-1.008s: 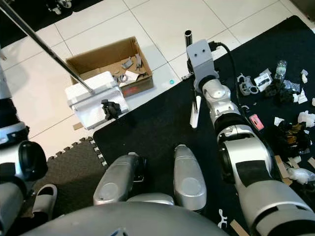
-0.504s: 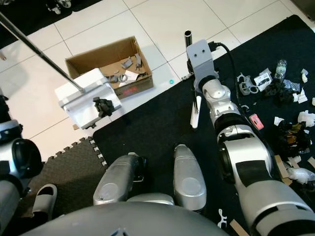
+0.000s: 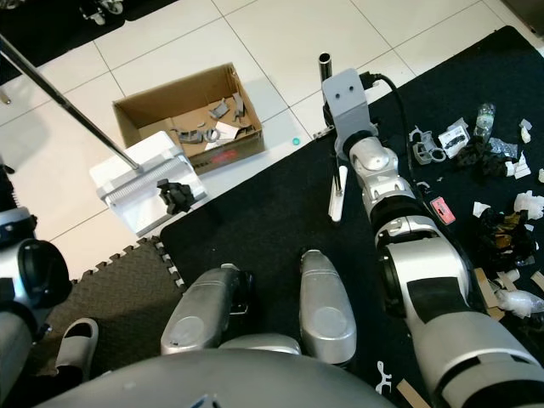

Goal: Sweep floor

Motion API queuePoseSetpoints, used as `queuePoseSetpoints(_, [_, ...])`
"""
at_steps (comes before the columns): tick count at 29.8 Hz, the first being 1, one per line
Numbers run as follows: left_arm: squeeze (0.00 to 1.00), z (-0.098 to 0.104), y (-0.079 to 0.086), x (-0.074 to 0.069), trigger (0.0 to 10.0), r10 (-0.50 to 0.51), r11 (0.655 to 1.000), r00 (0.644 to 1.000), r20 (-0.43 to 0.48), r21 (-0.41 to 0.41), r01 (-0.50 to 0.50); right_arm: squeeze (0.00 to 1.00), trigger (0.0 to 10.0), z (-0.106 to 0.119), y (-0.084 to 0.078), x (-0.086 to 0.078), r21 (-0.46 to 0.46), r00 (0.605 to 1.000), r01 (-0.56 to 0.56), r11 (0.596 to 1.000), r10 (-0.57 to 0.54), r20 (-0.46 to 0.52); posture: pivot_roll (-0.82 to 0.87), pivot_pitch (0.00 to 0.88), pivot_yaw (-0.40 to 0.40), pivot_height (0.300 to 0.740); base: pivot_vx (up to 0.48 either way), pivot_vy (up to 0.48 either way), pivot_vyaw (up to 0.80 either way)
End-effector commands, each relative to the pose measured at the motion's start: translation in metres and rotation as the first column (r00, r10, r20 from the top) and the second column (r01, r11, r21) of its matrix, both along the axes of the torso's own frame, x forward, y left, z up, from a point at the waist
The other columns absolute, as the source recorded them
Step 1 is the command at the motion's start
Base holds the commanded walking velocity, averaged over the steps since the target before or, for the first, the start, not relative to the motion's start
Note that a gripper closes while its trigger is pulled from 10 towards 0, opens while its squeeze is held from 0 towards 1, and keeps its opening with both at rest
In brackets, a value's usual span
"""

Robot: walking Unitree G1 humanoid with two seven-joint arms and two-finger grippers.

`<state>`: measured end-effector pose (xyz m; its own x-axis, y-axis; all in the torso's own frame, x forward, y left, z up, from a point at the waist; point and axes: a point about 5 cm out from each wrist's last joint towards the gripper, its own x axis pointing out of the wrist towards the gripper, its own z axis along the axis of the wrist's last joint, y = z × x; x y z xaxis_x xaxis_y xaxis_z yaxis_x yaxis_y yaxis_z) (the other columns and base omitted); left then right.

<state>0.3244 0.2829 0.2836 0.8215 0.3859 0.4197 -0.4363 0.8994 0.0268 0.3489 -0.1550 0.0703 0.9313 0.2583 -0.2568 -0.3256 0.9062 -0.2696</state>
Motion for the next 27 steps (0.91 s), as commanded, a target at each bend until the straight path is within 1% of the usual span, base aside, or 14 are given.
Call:
queuePoseSetpoints(1, [0.0, 0.019, -0.005, 0.0, 10.0, -0.012, 0.998, 0.997, 0.073, 0.059, 0.007, 0.0, 10.0, 0.0, -0.002, 0.0, -0.008, 1.0, 0.004, 1.0, -0.004, 0.015, -0.03, 0.089, 0.001, 0.74, 0.0, 0.0, 0.0])
queuePoseSetpoints(12, [0.0, 0.016, -0.019, 0.012, 10.0, -0.068, 0.997, 0.996, 0.062, 0.045, 0.065, 0.0, 10.0, 0.0, -0.004, 0.0, -0.007, 1.0, 0.012, 1.0, -0.012, 0.017, -0.04, 0.089, 0.007, 0.74, 0.0, 0.0, 0.0])
queuePoseSetpoints(18, [0.0, 0.009, -0.036, 0.024, 10.0, -0.13, 0.991, 0.99, 0.044, 0.035, 0.129, 0.0, 10.0, 0.0, -0.004, 0.0, -0.006, 1.0, 0.018, 1.0, -0.018, 0.018, -0.04, 0.088, 0.01, 0.74, 0.0, 0.0, 0.0])
queuePoseSetpoints(21, [0.0, 0.008, -0.039, 0.025, 10.0, -0.139, 0.99, 0.989, 0.042, 0.034, 0.137, 0.0, 10.0, 0.0, -0.004, 0.0, -0.007, 1.0, 0.018, 1.0, -0.018, 0.018, -0.04, 0.087, 0.011, 0.74, 0.0, 0.0, 0.0])
queuePoseSetpoints(26, [0.0, 0.006, -0.053, 0.033, 10.0, -0.177, 0.984, 0.984, 0.039, 0.034, 0.175, 0.0, 10.0, 0.0, -0.005, 0.0, -0.007, 1.0, 0.022, 1.0, -0.021, 0.016, -0.04, 0.086, 0.011, 0.74, 0.0, 0.0, 0.0])
queuePoseSetpoints(27, [0.0, 0.006, -0.053, 0.033, 10.0, -0.177, 0.984, 0.984, 0.039, 0.034, 0.175, 0.0, 10.0, 0.0, -0.005, 0.0, -0.007, 1.0, 0.022, 1.0, -0.021, 0.016, -0.04, 0.086, 0.011, 0.74, 0.0, 0.0, 0.0])
